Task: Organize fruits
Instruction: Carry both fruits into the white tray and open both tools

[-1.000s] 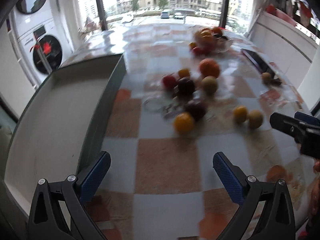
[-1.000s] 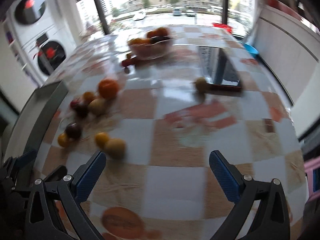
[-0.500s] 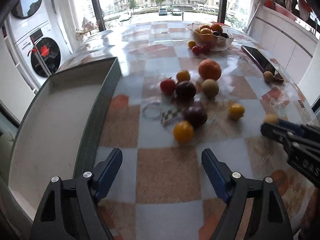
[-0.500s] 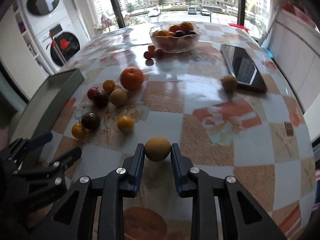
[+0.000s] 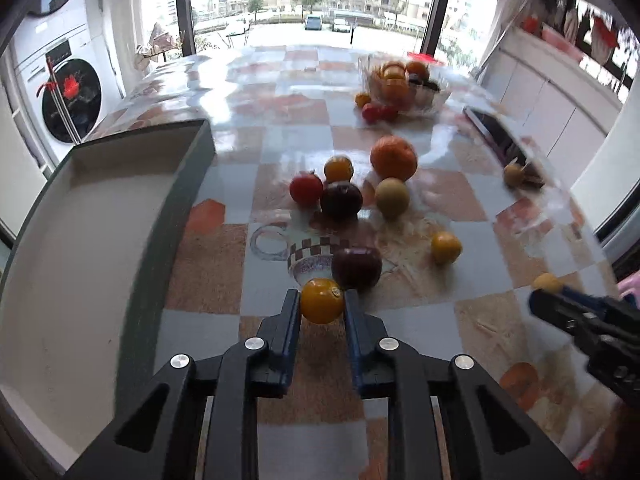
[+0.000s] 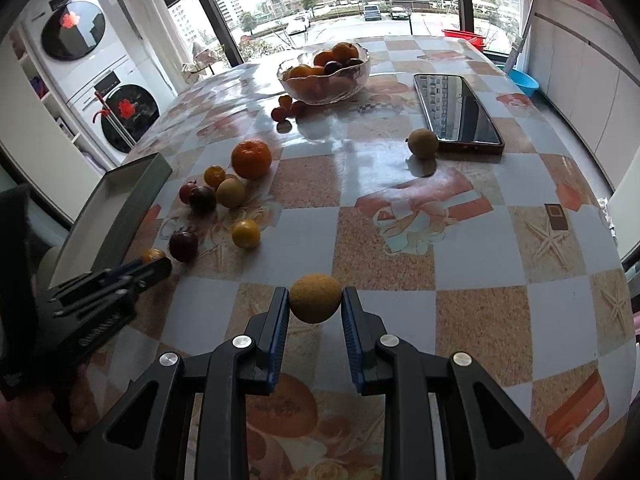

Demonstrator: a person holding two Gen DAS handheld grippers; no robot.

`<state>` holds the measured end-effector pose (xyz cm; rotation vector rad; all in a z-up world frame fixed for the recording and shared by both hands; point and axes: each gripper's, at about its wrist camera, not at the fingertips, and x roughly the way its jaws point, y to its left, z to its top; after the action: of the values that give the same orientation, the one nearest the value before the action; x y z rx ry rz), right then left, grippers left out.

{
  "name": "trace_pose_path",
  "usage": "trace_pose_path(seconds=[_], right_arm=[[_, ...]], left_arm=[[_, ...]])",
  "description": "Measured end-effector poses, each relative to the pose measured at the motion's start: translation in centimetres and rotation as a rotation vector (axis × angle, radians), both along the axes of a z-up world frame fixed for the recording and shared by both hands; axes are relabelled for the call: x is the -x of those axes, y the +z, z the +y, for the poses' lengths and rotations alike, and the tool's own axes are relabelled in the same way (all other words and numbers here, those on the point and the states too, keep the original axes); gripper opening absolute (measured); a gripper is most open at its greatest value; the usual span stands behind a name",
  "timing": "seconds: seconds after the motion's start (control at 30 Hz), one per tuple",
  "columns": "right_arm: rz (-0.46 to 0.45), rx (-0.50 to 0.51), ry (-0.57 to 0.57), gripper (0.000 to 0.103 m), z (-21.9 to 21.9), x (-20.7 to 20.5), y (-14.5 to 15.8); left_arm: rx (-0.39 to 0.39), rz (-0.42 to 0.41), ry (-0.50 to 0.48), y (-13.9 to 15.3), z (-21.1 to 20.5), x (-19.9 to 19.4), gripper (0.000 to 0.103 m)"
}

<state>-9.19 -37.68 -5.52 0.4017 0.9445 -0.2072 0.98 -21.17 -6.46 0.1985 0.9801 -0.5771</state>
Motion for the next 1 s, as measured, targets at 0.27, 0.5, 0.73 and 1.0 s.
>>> trace_pose_path(seconds=[0.27, 0.5, 0.73, 1.0], right_arm=[[-0.011, 0.003, 0.072, 0.029, 3.5, -1.8, 1.7], [-0.008, 0.01, 0.186, 0.029, 9.0, -4.6, 2.6], [-0.003, -0.009, 0.306, 0.029, 14.9, -8.3, 3.6], [0.027, -0.023, 0.43, 0.029, 21.4, -12.2, 2.8]], left_arm=[[0.054, -0.083, 0.059, 4.3, 5.2, -0.4, 0.023], [0.004, -0.104, 0.185, 3.9, 11.4, -2.4, 0.023], [-0.031, -0.097, 0.285, 2.6, 16.2, -4.0, 0.023], [-0.039, -0.05, 0.326, 0.5, 18.5, -4.9, 0.023]])
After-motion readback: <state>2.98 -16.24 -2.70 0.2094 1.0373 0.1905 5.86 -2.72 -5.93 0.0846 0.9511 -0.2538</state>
